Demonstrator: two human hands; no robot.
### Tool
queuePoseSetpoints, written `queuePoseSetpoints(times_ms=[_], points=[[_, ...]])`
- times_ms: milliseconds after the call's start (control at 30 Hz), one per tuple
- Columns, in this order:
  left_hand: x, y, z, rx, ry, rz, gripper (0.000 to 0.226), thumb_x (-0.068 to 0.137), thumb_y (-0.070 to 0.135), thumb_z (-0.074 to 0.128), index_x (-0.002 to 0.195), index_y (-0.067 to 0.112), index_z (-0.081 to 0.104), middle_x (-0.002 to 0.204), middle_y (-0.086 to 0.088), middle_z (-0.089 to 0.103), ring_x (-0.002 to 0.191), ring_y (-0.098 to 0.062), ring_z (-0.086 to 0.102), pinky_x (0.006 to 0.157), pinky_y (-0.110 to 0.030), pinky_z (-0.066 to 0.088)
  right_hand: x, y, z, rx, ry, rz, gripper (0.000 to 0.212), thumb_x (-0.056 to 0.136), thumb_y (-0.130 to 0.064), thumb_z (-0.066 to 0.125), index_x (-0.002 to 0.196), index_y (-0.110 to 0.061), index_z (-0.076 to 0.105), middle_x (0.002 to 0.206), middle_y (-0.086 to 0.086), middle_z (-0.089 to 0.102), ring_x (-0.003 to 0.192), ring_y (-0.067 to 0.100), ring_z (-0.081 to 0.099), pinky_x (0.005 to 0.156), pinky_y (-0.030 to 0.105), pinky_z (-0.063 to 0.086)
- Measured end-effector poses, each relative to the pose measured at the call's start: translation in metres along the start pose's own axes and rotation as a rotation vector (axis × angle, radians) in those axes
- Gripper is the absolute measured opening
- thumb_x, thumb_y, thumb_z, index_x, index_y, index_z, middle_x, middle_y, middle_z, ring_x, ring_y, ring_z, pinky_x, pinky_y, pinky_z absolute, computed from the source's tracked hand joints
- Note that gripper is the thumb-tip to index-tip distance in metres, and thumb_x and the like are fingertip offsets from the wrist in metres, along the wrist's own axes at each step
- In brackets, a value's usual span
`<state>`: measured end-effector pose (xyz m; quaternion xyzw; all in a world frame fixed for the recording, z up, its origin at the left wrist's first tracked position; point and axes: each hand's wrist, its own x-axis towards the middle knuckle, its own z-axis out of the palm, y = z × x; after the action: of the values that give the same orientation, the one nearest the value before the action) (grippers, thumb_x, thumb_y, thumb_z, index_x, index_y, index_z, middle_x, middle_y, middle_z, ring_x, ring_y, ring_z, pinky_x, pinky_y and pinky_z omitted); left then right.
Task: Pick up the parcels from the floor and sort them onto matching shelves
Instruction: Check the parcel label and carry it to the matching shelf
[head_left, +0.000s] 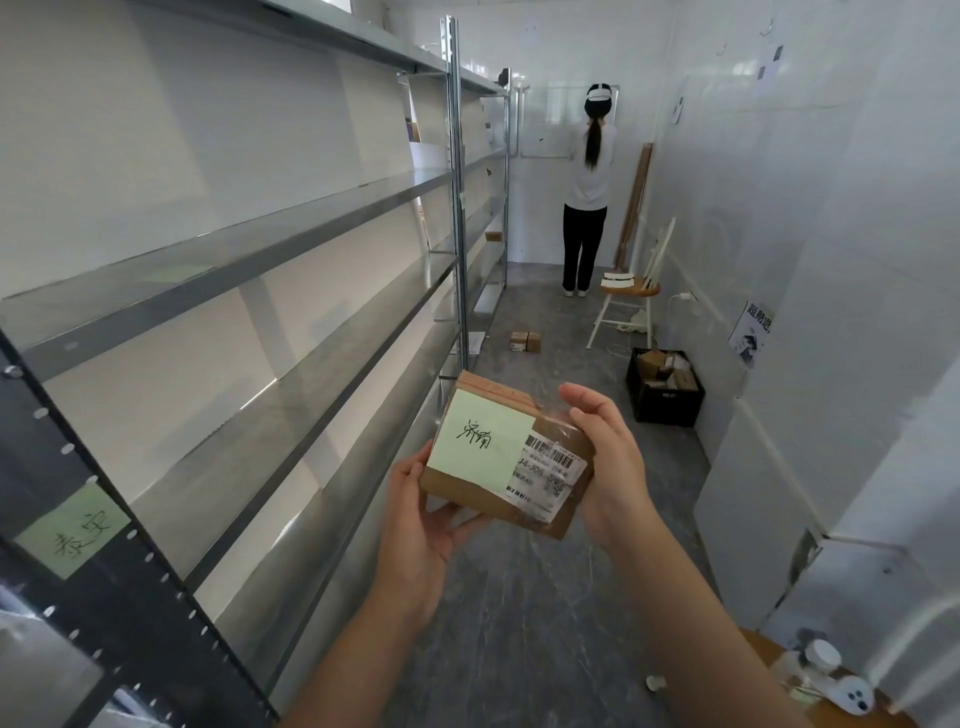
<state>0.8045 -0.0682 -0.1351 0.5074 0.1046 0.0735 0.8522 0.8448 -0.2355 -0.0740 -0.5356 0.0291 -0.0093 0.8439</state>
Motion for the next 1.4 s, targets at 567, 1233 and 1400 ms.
queuePoseSetpoints(times_ms=[567,1233,1400], points=[[-0.005,0.016,-0.011,0.089,-0.062,0.148,0.043,0.105,0.036,0.04,0.146,0.022,0.046,0.142,-0.001,0.064,0.137,-0.022,0.056,0.12,-0.051,0.038,0.007,-0.016,0.009,0.085,0.012,-0.05,0.009,0.1,-0.009,0.054,0.096,-0.012,0.062,0.079,-0.002,0.075,0.069,0.014,0.069,0.069,0.038,0.059],[-0.058,0.066,-0.055,0.16,0.014,0.348,0.054,0.102,0.028,0.053,0.155,0.025,0.044,0.146,0.007,0.062,0.141,-0.015,0.052,0.117,-0.039,0.043,-0.036,0.012,0.063,0.051,-0.135,-0.221,0.028,0.101,-0.016,0.053,0.111,-0.029,0.076,0.126,0.01,0.067,0.121,0.031,0.063,0.101,0.054,0.051],[-0.099,0.087,-0.092,0.161,0.113,0.423,0.052,0.107,0.014,0.039,0.157,0.028,0.039,0.151,0.008,0.057,0.144,-0.014,0.048,0.114,-0.03,0.046,-0.071,0.021,0.103,0.096,-0.272,-0.178,0.03,0.101,-0.015,0.051,0.109,-0.029,0.076,0.121,0.009,0.071,0.113,0.023,0.068,0.092,0.042,0.058]])
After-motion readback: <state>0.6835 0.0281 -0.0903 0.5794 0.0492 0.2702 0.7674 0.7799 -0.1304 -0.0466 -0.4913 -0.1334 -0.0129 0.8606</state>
